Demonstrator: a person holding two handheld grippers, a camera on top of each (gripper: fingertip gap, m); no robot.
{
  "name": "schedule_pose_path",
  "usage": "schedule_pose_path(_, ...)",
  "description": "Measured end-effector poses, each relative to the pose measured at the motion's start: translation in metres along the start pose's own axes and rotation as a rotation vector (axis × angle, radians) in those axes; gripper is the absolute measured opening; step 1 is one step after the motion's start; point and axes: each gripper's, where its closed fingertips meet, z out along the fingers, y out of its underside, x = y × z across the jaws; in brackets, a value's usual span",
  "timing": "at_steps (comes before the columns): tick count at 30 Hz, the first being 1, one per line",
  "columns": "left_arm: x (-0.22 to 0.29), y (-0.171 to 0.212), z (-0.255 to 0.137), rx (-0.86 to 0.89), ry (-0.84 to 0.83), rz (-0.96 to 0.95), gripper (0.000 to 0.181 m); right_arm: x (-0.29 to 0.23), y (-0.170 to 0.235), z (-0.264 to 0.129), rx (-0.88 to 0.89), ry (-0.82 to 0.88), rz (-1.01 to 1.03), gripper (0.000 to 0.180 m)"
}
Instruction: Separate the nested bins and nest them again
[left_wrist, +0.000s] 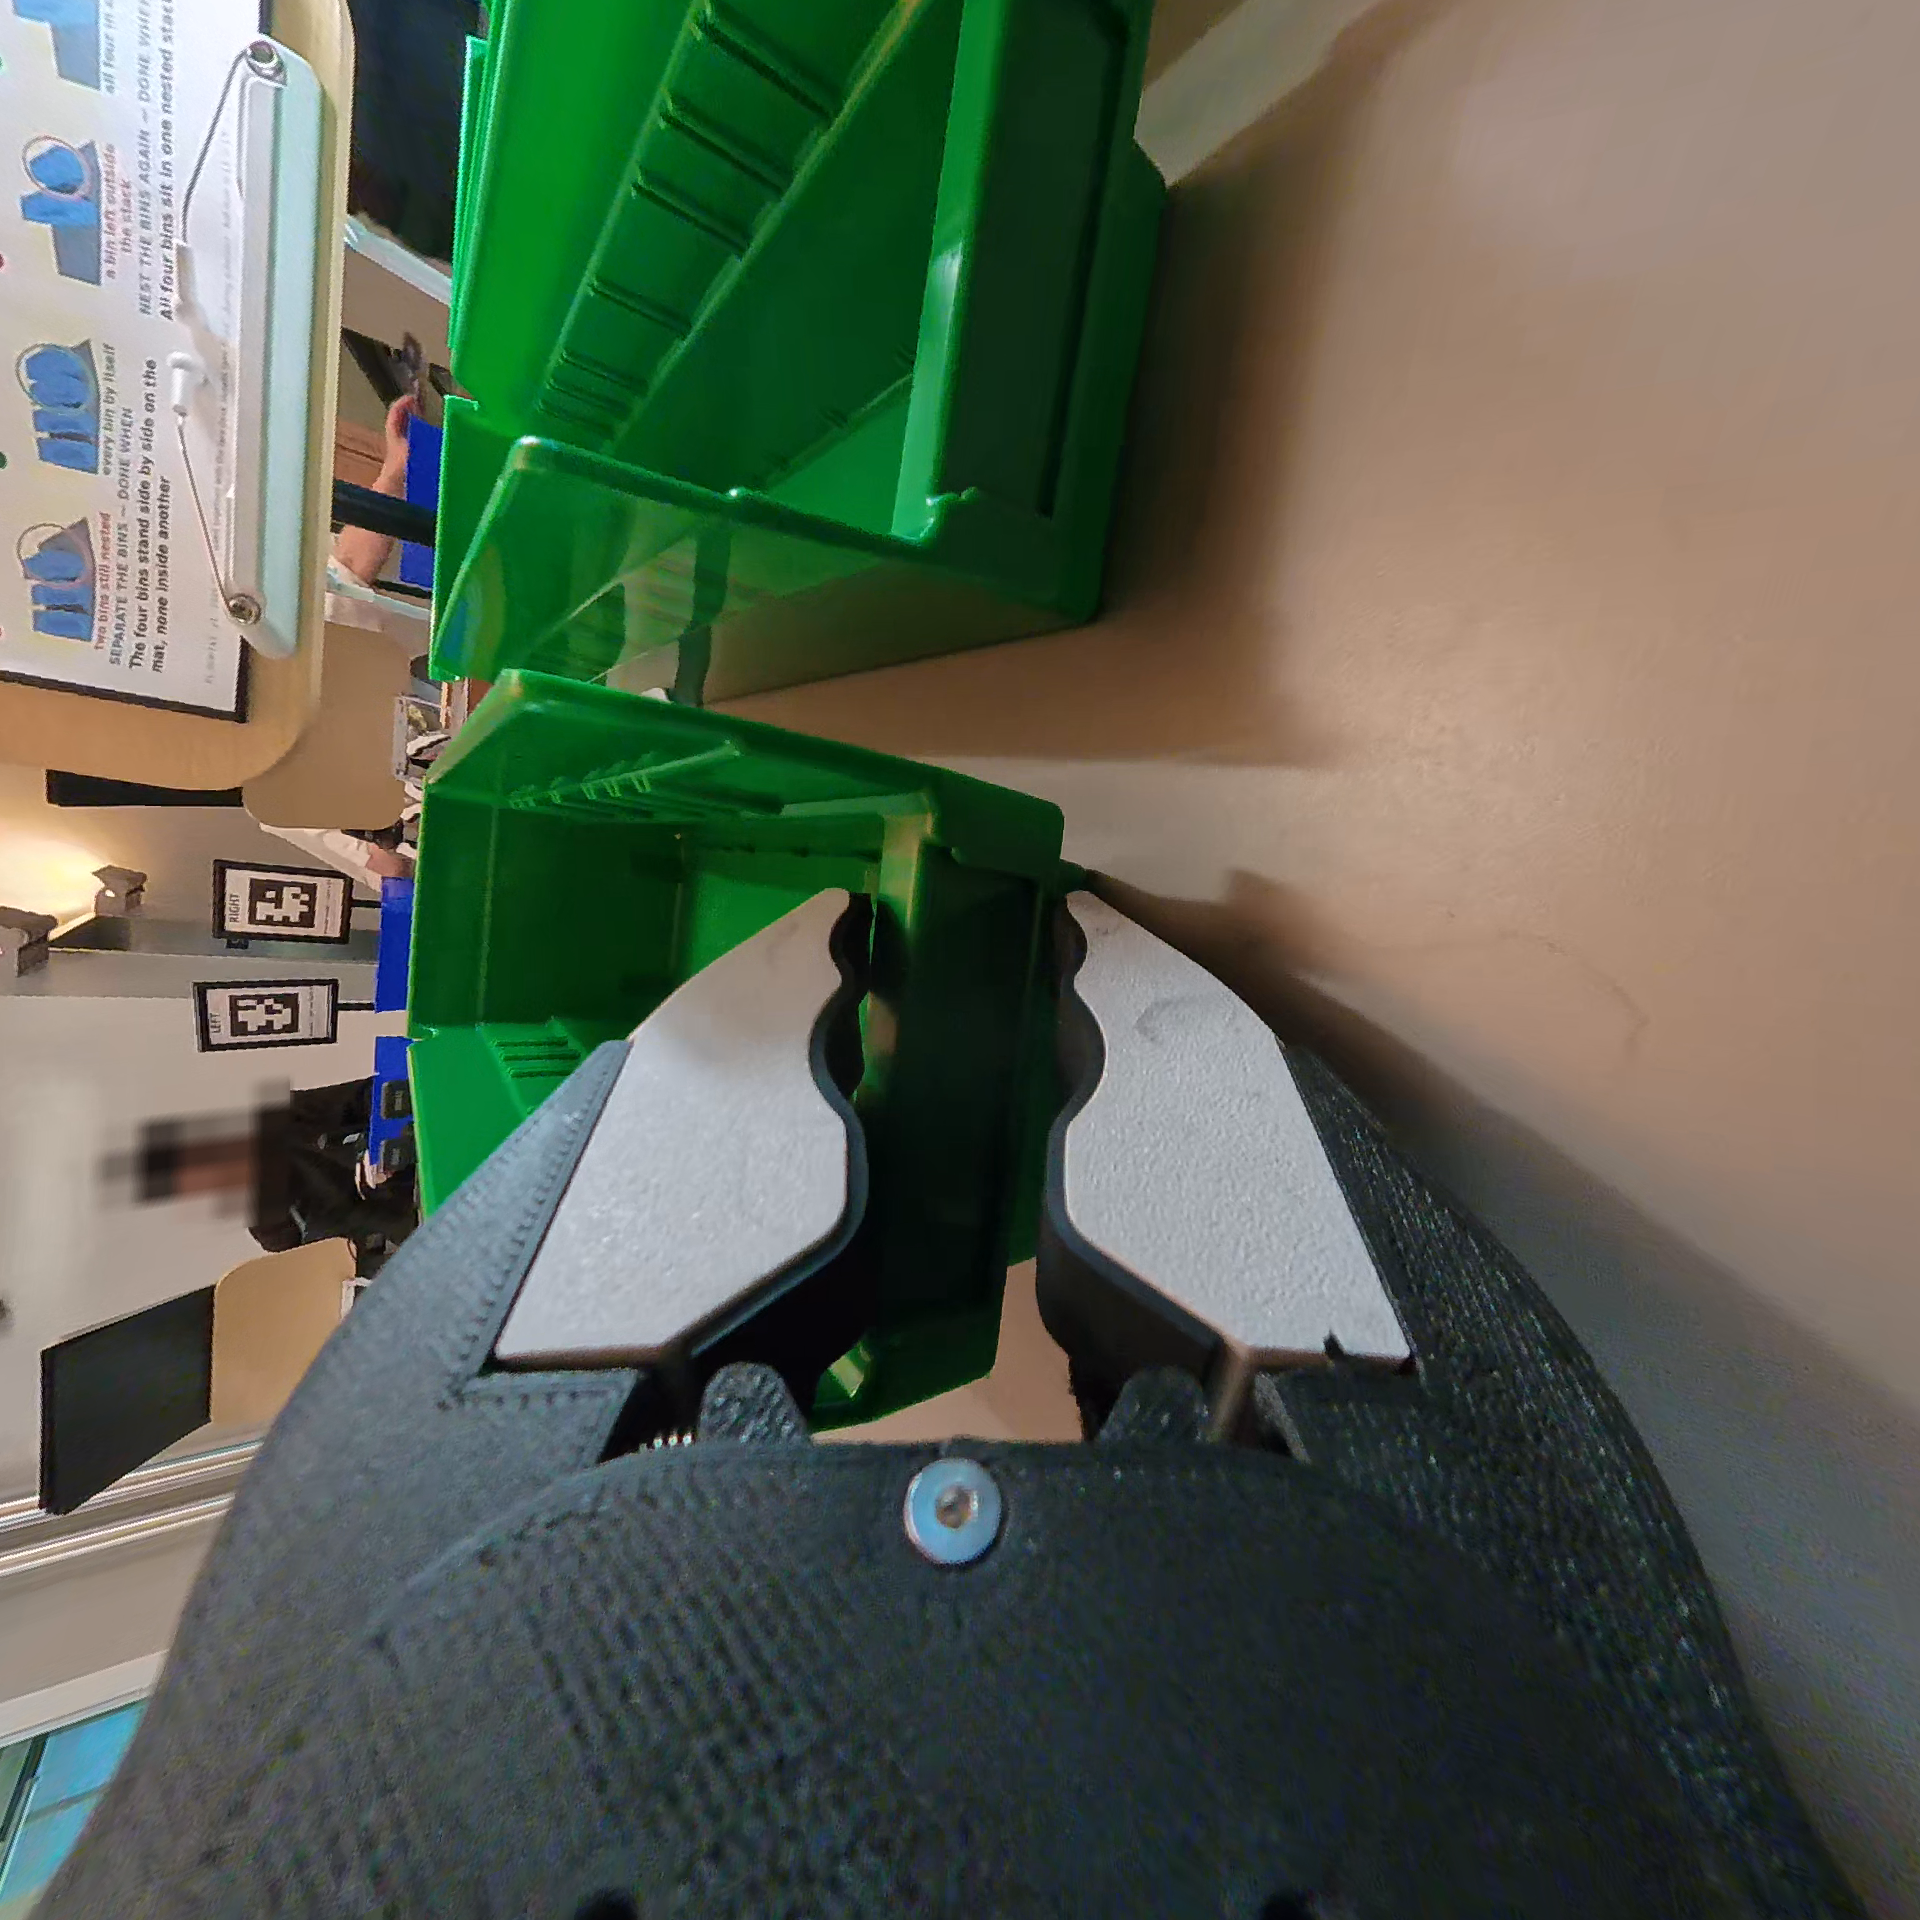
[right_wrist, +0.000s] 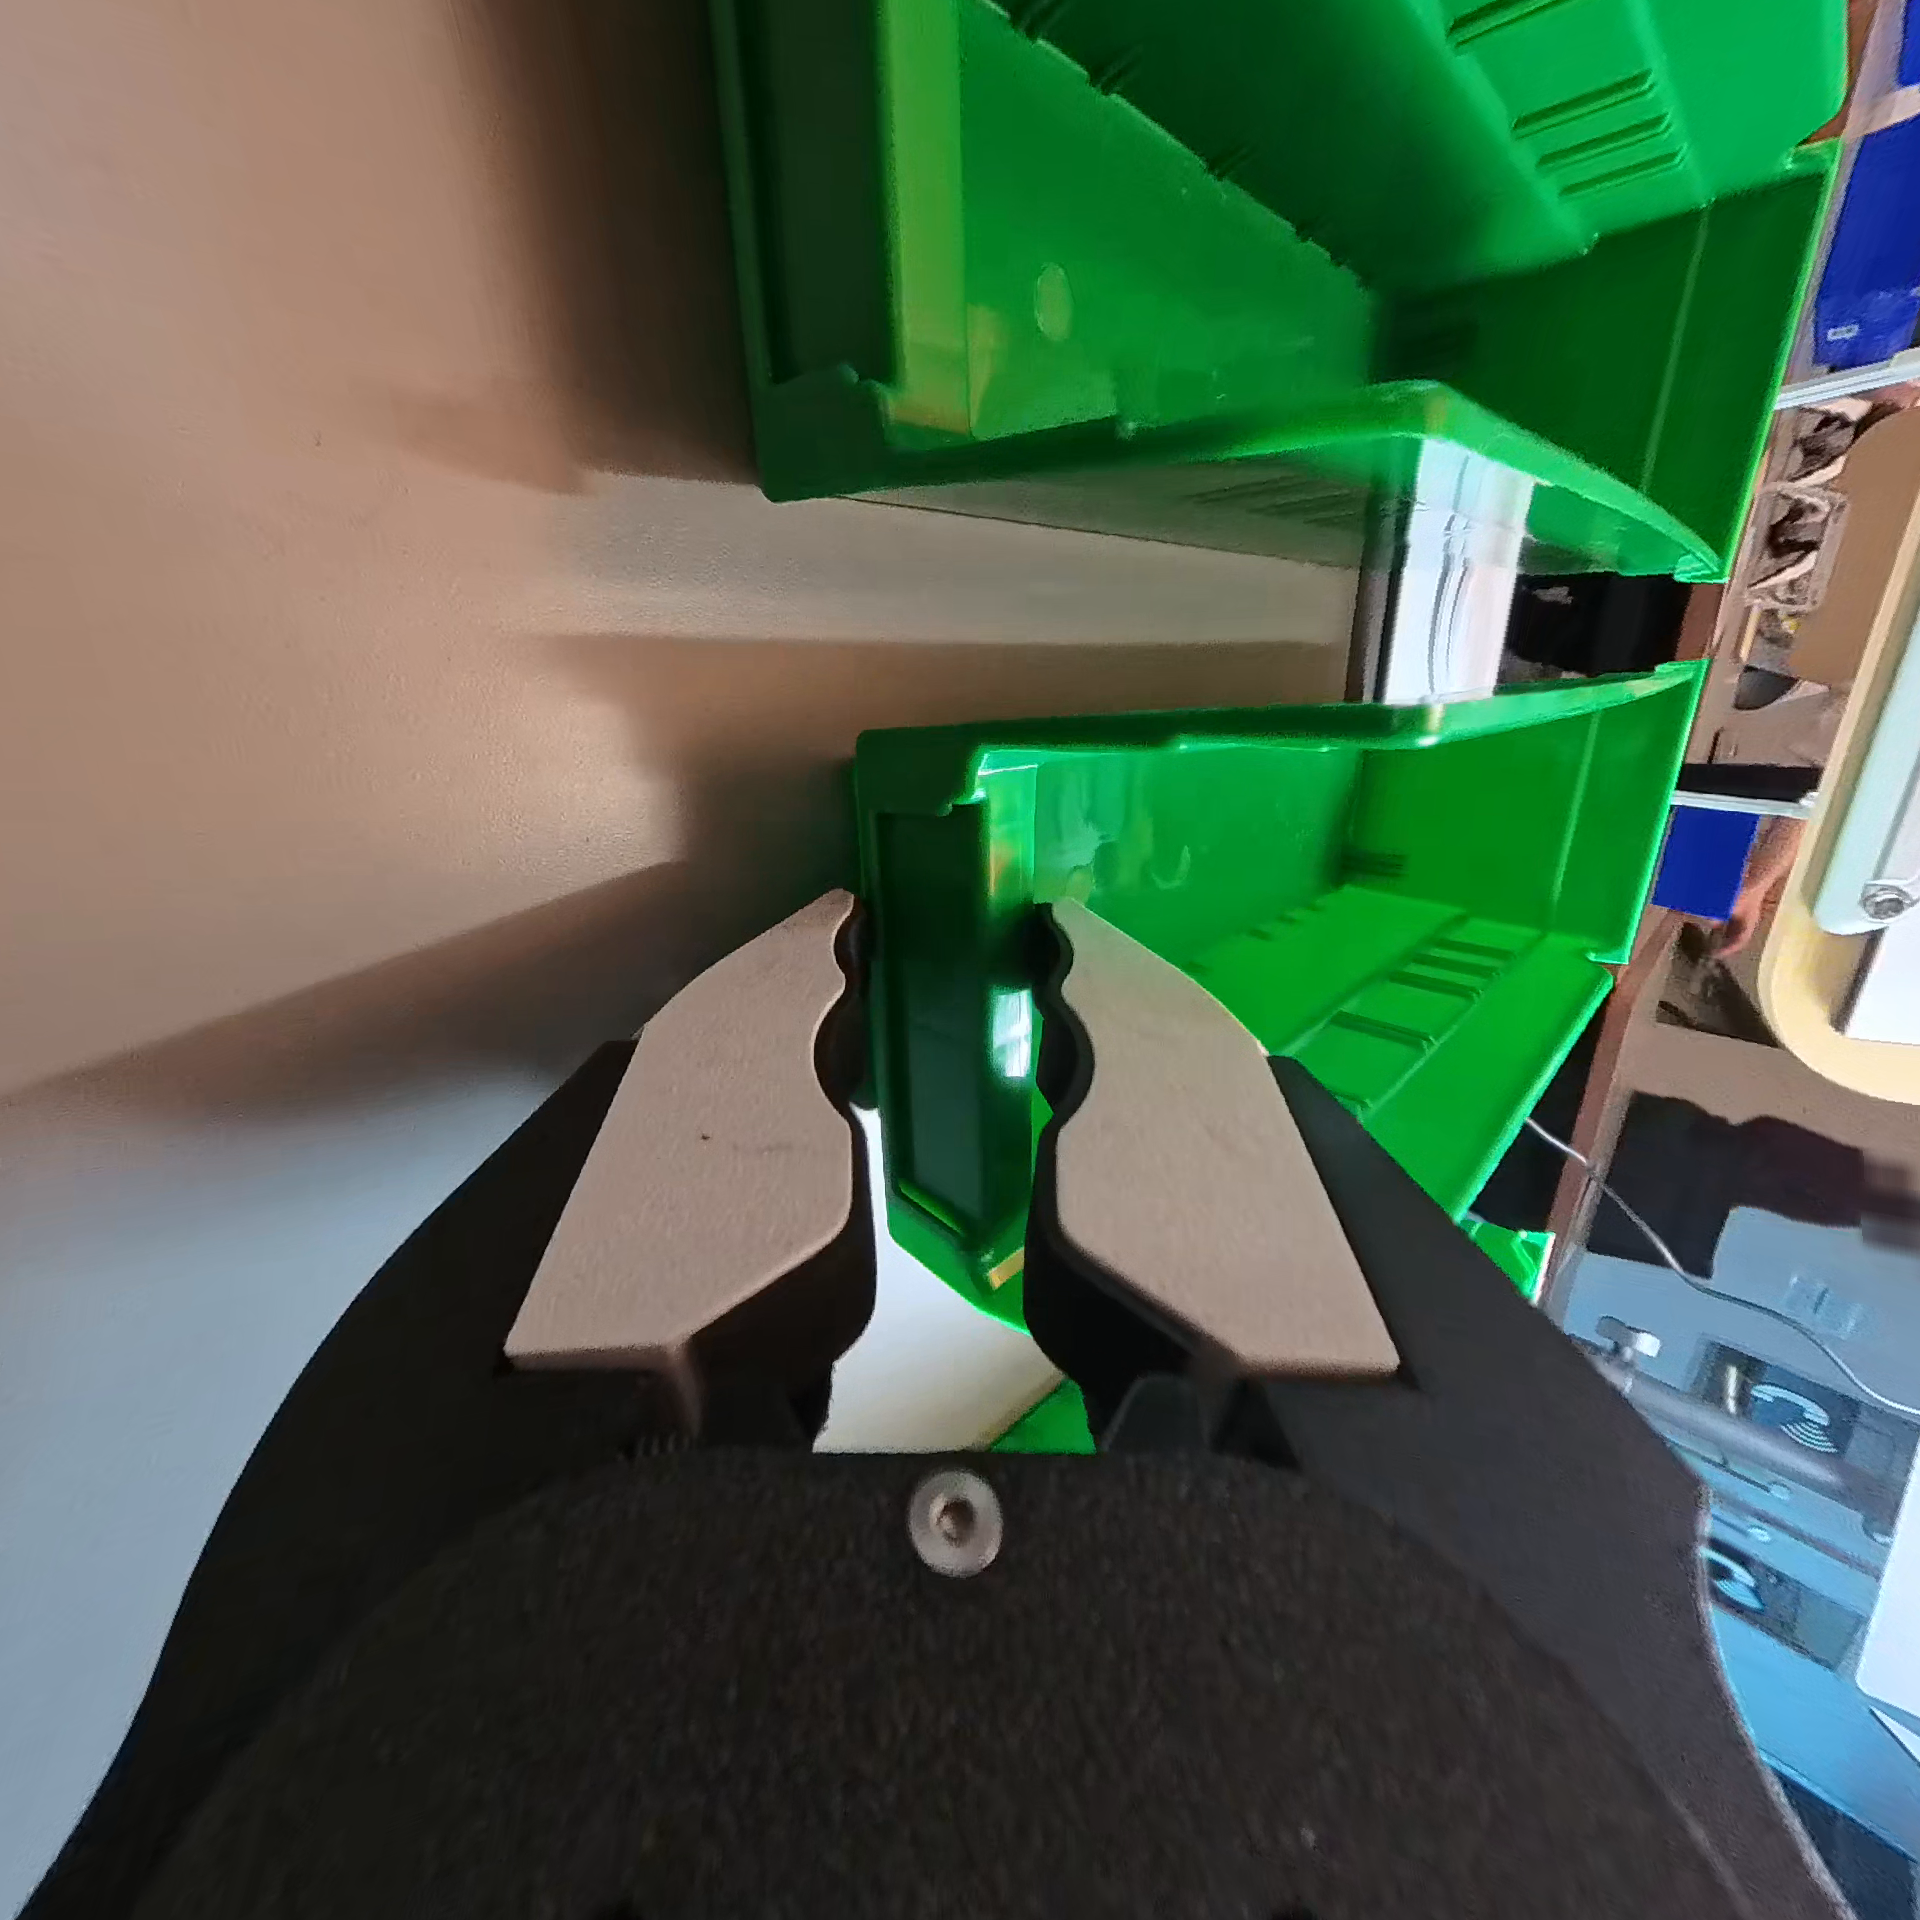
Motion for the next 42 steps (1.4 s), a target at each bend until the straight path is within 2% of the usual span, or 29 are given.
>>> schedule_pose_path(3, -0.001, 0.001, 0.0, 0.001, -0.001, -0.005, 0.034, 0.002, 0.0, -0.002, 0.002, 0.011, 0.033, 0.03)
schedule_pose_path(4, -0.001, 0.001, -0.001, 0.003, -0.002, -0.012, 0.037, 0.003, -0.003, -0.009, 0.024, 0.022, 0.049, 0.036)
schedule_pose_path(5, -0.002, -0.001, -0.003, 0.014, 0.002, -0.027, 0.041, 0.006, -0.009, -0.021, 0.067, 0.033, 0.079, 0.042)
schedule_pose_path(8, -0.006, -0.01, -0.016, 0.072, 0.038, -0.141, 0.048, 0.022, -0.012, -0.073, 0.197, 0.034, 0.233, 0.043)
schedule_pose_path(11, -0.016, -0.022, -0.033, 0.172, 0.068, -0.296, 0.049, 0.042, 0.048, -0.102, 0.078, 0.092, 0.322, 0.05)
schedule_pose_path(14, -0.031, -0.037, -0.051, 0.303, 0.098, -0.494, 0.05, 0.046, 0.128, -0.103, -0.091, 0.11, 0.423, 0.062)
schedule_pose_path(18, -0.054, -0.05, -0.07, 0.45, 0.109, -0.704, 0.049, 0.02, 0.191, -0.073, -0.241, 0.056, 0.445, 0.066)
schedule_pose_path(21, -0.063, -0.049, -0.075, 0.489, 0.099, -0.804, 0.047, 0.011, 0.21, -0.044, -0.301, 0.057, 0.372, 0.055)
schedule_pose_path(23, -0.065, -0.041, -0.072, 0.467, 0.074, -0.848, 0.046, 0.008, 0.206, -0.033, -0.283, 0.053, 0.298, 0.037)
schedule_pose_path(27, -0.065, -0.026, -0.071, 0.415, 0.016, -0.893, 0.045, 0.003, 0.169, -0.033, -0.215, 0.071, 0.167, 0.03)
schedule_pose_path(31, -0.064, -0.02, -0.07, 0.397, -0.012, -0.899, 0.045, -0.006, 0.138, -0.031, -0.157, 0.059, 0.108, 0.029)
schedule_pose_path(42, -0.06, -0.015, -0.064, 0.374, -0.018, -0.889, 0.044, 0.004, 0.135, -0.019, -0.058, 0.043, 0.057, 0.029)
